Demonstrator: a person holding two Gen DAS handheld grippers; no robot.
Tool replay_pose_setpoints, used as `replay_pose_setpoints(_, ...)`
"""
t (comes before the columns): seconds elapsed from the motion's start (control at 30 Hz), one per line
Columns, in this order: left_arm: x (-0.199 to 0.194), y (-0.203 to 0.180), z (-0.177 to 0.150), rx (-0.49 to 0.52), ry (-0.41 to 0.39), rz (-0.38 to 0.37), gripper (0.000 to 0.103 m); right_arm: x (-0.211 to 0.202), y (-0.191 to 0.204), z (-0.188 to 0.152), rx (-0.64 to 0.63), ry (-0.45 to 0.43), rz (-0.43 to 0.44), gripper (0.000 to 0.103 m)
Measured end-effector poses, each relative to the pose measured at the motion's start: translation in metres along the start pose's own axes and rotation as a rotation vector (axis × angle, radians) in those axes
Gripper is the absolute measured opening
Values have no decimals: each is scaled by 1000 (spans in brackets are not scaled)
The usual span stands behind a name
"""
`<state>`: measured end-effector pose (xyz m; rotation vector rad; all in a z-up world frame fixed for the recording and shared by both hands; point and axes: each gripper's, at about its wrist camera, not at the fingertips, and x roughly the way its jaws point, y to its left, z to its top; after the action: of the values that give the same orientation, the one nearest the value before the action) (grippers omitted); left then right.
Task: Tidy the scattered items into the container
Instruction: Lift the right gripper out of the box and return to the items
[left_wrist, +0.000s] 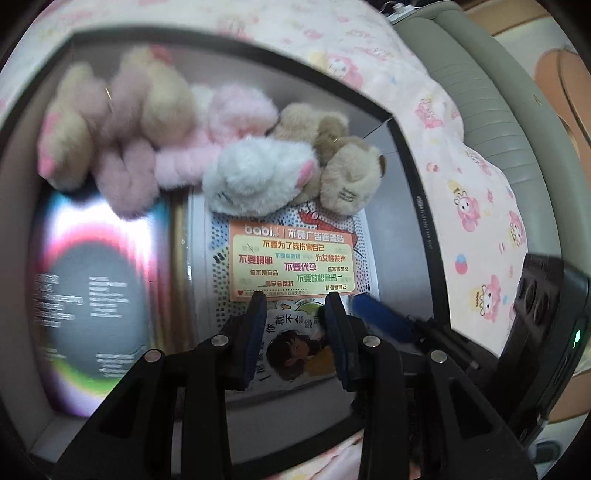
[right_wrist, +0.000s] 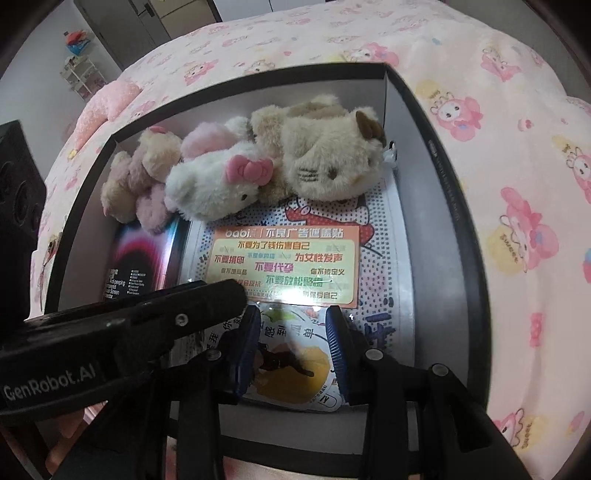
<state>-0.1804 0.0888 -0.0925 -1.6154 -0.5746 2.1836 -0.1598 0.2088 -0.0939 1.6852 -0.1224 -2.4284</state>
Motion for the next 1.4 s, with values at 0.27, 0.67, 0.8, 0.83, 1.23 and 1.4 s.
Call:
replay_pose_setpoints(0.27,-87,-11,-37,164,-236,83,39,-68,7,-12,-36,-250,-134,42)
replay_pose_setpoints(0.67,-163,-19,-90,301,-357,150,47,-126,38,-47,42,-369,-79,43)
replay_pose_setpoints(0.8,-174,-18,-98,308,-378,160,47,-140,57,-64,23,-408,-119,43)
replay_pose_setpoints(0.83,-176,-16,-100,306,-381,164,46,-142,61,-67,18,-410,-117,43)
replay_pose_setpoints(1.23,-203,63,-129,147,-368,212,45,-117,130,-81,-119,-340,-9,43)
replay_pose_setpoints(1.4,-222,116,-141,46,-380,279,45,-88,183,-80,-223,-285,54,42)
